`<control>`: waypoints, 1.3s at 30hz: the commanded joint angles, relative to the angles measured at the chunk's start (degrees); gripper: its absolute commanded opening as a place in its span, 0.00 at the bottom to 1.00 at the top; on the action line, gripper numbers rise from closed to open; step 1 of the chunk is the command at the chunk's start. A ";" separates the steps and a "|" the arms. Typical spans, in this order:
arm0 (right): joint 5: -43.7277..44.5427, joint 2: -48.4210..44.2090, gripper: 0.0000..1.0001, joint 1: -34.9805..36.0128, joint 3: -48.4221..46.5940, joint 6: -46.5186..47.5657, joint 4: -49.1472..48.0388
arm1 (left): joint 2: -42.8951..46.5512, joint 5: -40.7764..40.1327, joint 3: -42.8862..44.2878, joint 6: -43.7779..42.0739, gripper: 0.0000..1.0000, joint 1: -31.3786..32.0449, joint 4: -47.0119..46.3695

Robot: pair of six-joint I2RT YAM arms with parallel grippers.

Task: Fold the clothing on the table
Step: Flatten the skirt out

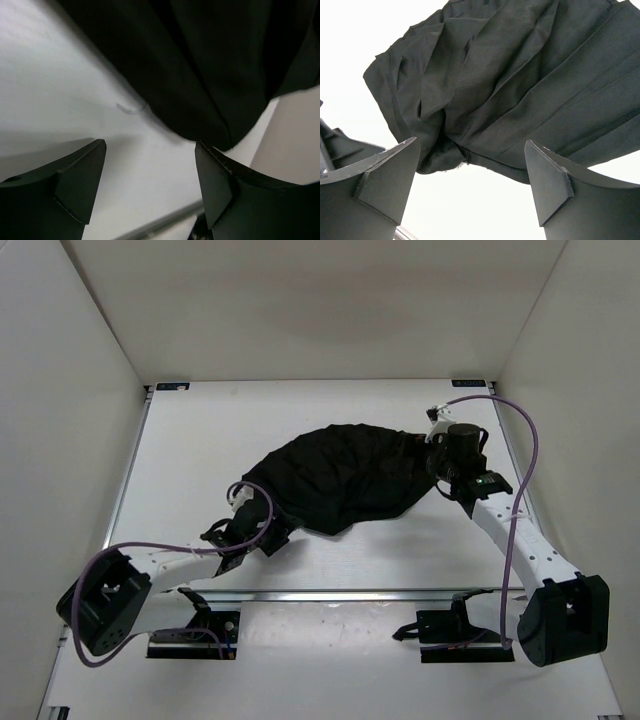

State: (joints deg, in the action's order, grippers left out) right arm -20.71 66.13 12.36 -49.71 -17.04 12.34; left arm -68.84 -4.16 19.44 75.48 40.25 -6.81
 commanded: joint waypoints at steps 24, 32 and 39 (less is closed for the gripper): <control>6.56 5.59 0.66 -4.27 16.66 -14.60 -7.49 | -8.86 -2.08 2.36 -3.67 0.00 -10.36 -13.75; 3.42 19.46 0.40 -3.83 10.26 -15.31 -11.28 | -6.93 2.49 1.21 -5.25 0.00 -13.08 -13.85; 3.66 12.22 0.00 -3.13 -5.80 -4.08 2.04 | 5.43 6.27 11.81 -19.46 0.00 -21.42 1.93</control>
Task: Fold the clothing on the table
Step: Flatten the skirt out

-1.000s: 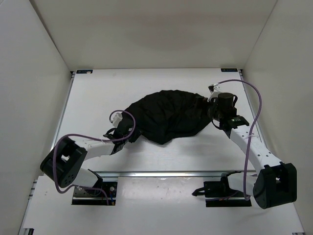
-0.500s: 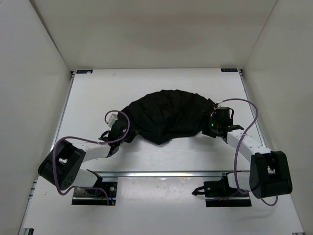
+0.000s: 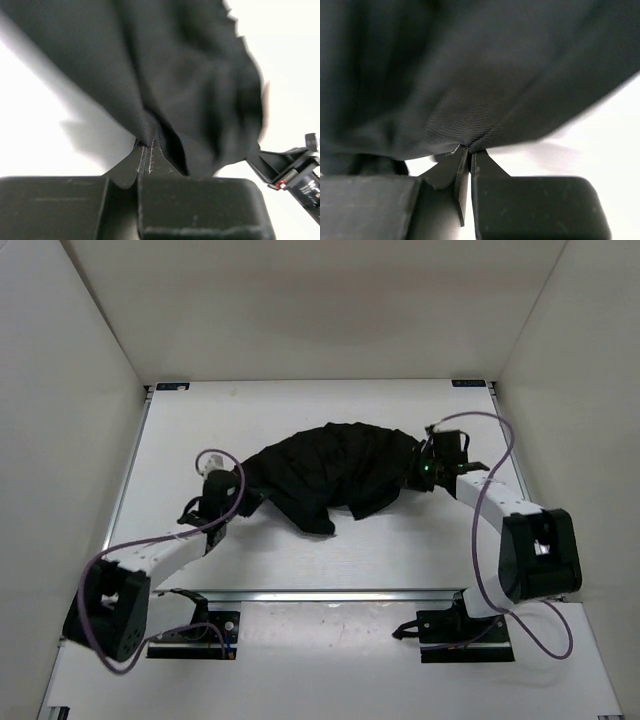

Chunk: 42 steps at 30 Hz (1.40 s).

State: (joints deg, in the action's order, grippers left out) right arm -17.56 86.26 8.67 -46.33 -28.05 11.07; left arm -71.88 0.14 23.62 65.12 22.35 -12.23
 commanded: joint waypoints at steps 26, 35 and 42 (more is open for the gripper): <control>-6.97 2.41 0.41 -3.66 -31.02 17.59 20.04 | -13.54 9.78 40.03 -32.52 0.54 -13.38 30.61; -5.55 -1.27 0.44 -2.69 -17.93 13.03 10.65 | -4.41 11.90 21.04 -27.24 0.61 -8.91 24.45; -5.37 1.54 0.42 -0.93 -15.38 12.76 8.97 | -9.41 10.06 17.70 -24.43 0.60 -5.22 19.00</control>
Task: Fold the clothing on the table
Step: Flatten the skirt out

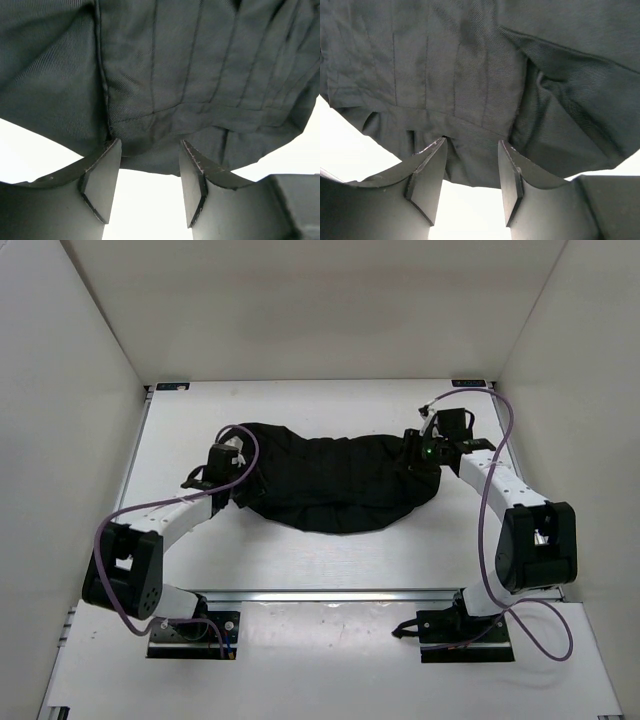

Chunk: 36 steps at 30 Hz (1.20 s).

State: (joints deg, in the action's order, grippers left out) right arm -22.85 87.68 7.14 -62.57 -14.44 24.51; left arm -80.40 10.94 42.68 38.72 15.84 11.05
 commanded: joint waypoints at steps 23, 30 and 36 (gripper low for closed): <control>3.77 2.49 0.44 2.18 2.27 -0.42 -4.30 | -6.69 -4.00 -4.18 5.66 0.46 1.74 -6.73; 7.72 3.11 0.48 4.47 4.38 -0.16 -3.42 | -7.49 -1.18 -5.41 8.04 0.00 1.39 -10.43; 9.84 4.69 0.42 5.61 5.88 -0.59 -3.33 | -7.14 -0.57 -5.76 8.04 0.00 1.39 -12.01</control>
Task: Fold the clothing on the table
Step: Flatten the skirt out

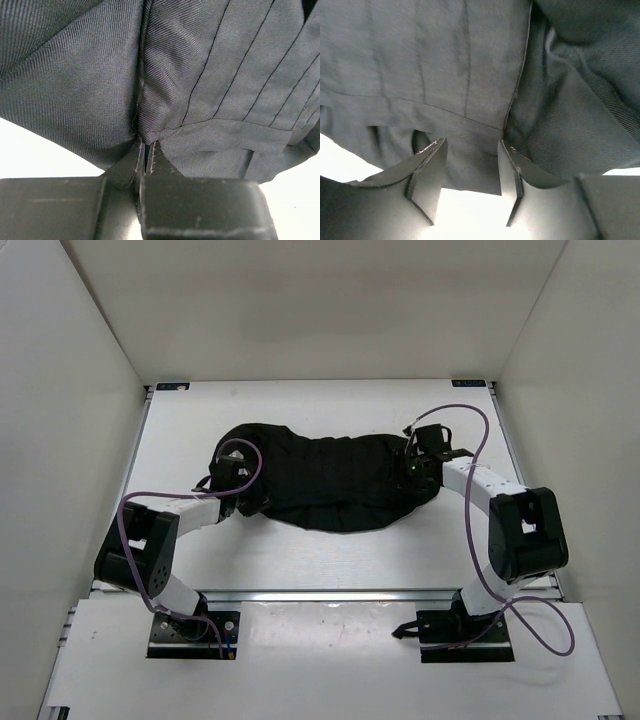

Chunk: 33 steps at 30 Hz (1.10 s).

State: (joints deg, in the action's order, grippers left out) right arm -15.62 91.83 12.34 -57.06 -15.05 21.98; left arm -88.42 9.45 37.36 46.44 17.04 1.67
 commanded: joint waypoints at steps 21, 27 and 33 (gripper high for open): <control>0.67 1.08 0.01 2.96 -3.58 1.25 1.13 | 3.69 2.59 2.08 -0.29 0.00 -1.04 -1.68; -3.97 -8.24 0.00 0.77 -11.92 3.62 3.86 | 11.86 0.65 16.48 -2.05 0.00 -3.93 9.82; -11.62 -18.16 0.00 -0.73 -22.29 3.98 5.36 | 23.00 0.30 25.56 -2.23 0.00 -7.10 14.58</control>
State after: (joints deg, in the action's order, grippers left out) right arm -22.57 79.53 12.49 -74.32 -11.99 27.55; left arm -72.14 10.33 59.79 44.97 11.46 12.58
